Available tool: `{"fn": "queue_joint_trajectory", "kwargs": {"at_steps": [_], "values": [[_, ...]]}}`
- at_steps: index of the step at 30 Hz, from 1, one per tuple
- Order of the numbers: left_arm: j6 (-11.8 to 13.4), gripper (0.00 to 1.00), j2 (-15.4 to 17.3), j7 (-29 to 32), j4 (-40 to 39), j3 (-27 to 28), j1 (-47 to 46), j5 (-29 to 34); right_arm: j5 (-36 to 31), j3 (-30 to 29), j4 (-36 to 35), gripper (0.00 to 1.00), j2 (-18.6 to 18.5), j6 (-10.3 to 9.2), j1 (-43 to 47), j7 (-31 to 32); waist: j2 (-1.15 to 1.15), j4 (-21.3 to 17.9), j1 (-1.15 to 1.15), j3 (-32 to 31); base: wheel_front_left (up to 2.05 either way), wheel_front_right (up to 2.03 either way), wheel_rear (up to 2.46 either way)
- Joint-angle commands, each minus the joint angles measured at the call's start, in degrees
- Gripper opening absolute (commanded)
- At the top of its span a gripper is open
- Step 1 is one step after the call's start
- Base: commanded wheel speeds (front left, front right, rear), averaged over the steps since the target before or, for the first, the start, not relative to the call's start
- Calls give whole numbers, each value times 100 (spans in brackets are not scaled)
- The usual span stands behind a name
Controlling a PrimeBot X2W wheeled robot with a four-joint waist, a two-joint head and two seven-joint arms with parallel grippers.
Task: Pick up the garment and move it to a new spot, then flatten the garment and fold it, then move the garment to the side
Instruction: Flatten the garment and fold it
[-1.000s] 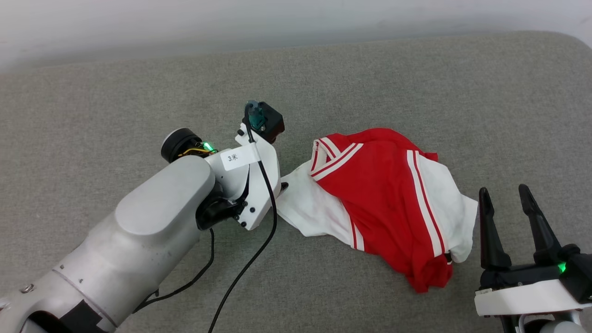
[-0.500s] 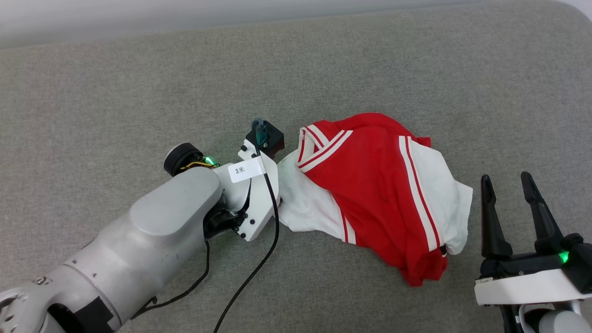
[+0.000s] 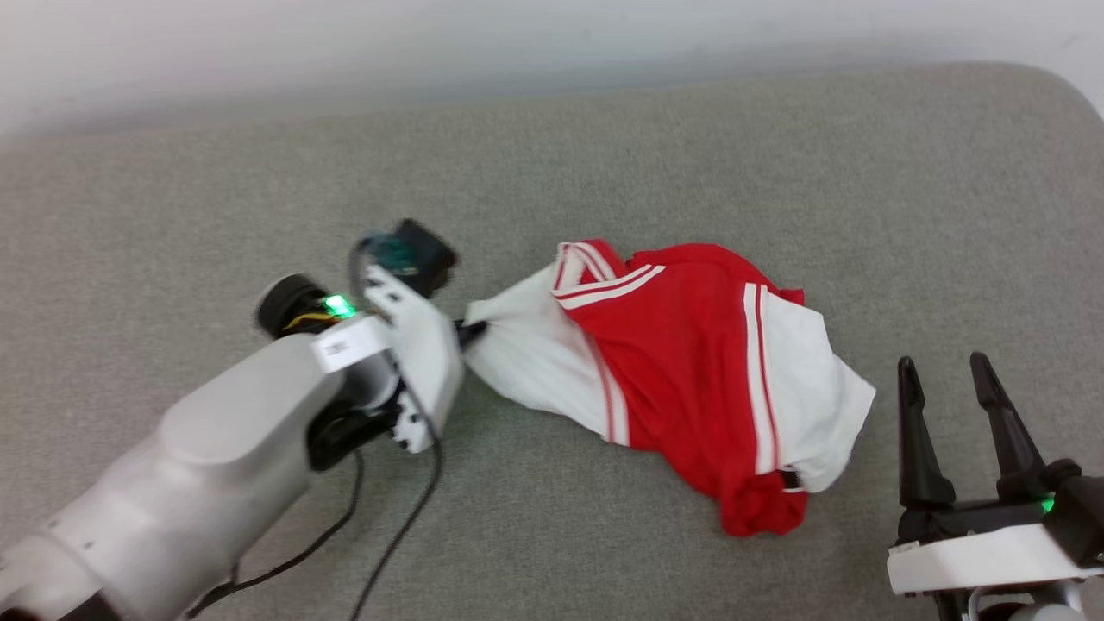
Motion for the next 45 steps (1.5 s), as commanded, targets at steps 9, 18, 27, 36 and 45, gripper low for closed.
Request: {"fn": "queue_joint_trajectory", "kwargs": {"at_steps": [9,18,27,36,45], "values": [[763,0,1340,-584,-784,647,1140,-694,-32,-44,48,100,10,-4,277,-14,0,301,0,-444,0,0,0],[1392,0,2049,-940,-983,926,2354,-1386,-107,-68,82,100,11,-4,365,-14,0,359,0,-492,0,0,0],[1357,0,1807,-1100,-480,875,2893,-1661,-169,-86,158,100,11,-4,385,-14,0,368,0,-533,0,0,0],[1615,100,1420,-2410,-195,1053,2960,-1241,-387,-269,18,100,10,-4,237,-15,0,473,0,-865,0,0,0],[2471,100,1102,-2938,-1072,1759,3232,-319,-558,-67,-165,100,-502,-4,-386,-14,0,667,0,-1047,0,0,0]]}}
